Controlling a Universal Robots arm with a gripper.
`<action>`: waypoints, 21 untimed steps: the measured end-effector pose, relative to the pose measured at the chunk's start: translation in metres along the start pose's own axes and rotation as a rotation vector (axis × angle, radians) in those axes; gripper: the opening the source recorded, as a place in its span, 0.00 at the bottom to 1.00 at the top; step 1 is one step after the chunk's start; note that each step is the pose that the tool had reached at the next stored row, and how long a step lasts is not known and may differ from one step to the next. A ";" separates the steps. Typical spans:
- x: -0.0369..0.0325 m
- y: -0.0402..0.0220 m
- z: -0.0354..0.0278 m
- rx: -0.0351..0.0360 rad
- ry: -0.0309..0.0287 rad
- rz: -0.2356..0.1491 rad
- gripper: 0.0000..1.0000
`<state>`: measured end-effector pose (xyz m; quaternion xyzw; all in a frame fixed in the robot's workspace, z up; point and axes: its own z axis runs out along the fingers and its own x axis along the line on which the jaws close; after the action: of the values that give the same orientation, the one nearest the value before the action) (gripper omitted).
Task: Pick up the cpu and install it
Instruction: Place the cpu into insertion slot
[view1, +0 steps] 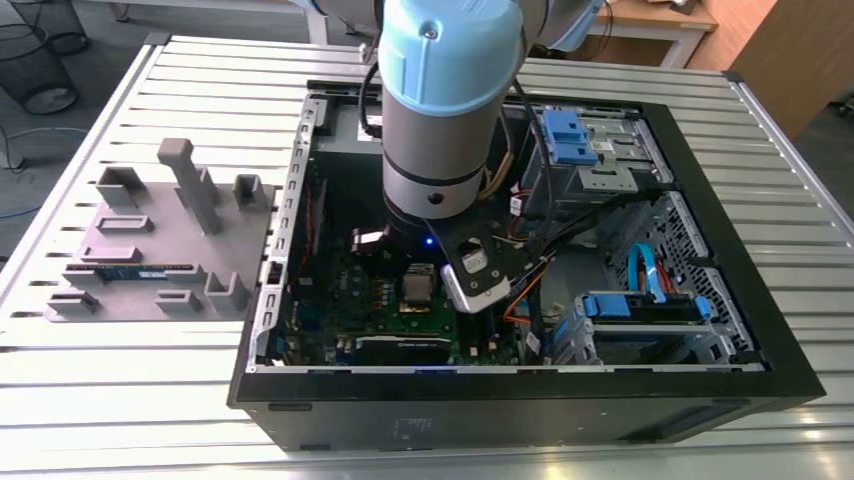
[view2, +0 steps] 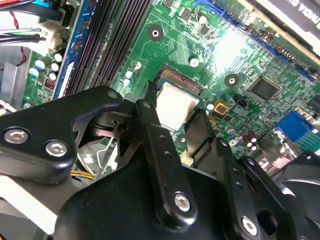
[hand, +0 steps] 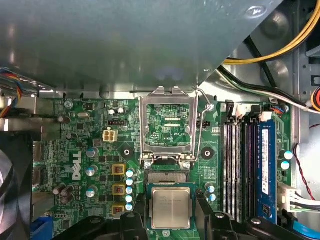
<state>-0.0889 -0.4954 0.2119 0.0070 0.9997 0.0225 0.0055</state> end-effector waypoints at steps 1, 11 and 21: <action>0.0000 0.0000 0.0001 -0.0001 0.0000 0.000 0.47; 0.0000 -0.0002 0.0050 -0.0004 -0.0001 0.000 0.47; 0.0001 -0.0004 0.0100 -0.0006 -0.0002 0.000 0.47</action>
<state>-0.0888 -0.4954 0.2019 0.0070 0.9997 0.0228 0.0057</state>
